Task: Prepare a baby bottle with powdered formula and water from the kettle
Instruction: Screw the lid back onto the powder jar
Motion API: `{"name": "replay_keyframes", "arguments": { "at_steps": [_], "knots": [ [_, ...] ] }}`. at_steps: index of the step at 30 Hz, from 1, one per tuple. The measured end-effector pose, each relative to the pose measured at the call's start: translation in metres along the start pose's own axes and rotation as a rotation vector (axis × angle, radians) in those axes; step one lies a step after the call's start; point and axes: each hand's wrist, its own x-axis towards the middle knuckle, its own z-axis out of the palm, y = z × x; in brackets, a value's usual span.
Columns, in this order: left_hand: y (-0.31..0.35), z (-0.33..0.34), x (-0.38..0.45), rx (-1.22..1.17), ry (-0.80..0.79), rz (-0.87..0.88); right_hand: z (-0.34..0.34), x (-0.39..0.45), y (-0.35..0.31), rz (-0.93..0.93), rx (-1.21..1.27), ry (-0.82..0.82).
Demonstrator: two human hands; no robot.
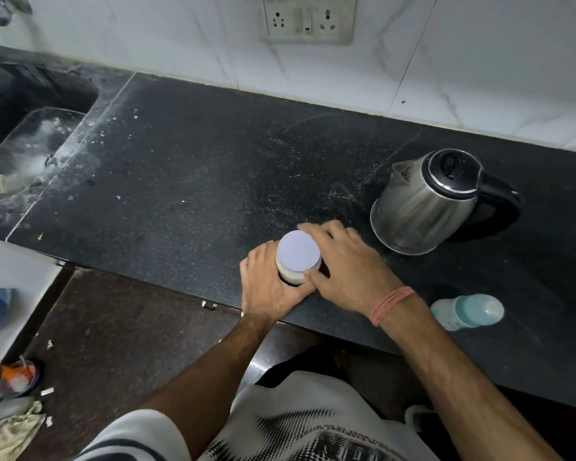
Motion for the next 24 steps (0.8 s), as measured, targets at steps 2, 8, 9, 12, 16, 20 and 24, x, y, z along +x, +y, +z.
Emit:
{"name": "replay_keyframes", "arguments": {
  "at_steps": [2,8,9,12,16,20,24],
  "knots": [
    [0.0,0.0,0.001,0.006,-0.013,-0.002,0.009,0.005,0.002,-0.081,0.039,-0.024],
    [0.002,0.001,0.0,0.041,0.004,0.013,0.058,0.013,0.011,-0.045,0.306,0.183],
    [0.002,0.001,0.0,0.049,0.008,0.014,0.066,0.012,0.012,-0.043,0.268,0.241],
    [0.003,0.002,-0.001,0.07,0.016,0.026,0.079,0.017,0.006,-0.013,0.185,0.407],
    [-0.001,0.003,0.002,0.067,-0.009,0.026,0.085,0.025,0.005,-0.028,0.094,0.469],
    [-0.006,0.006,0.006,0.071,-0.048,0.012,0.072,0.042,0.004,-0.038,-0.127,0.515],
    [-0.008,0.006,0.006,0.041,-0.047,0.011,0.069,0.053,0.002,-0.11,-0.189,0.535]
  ]
}}
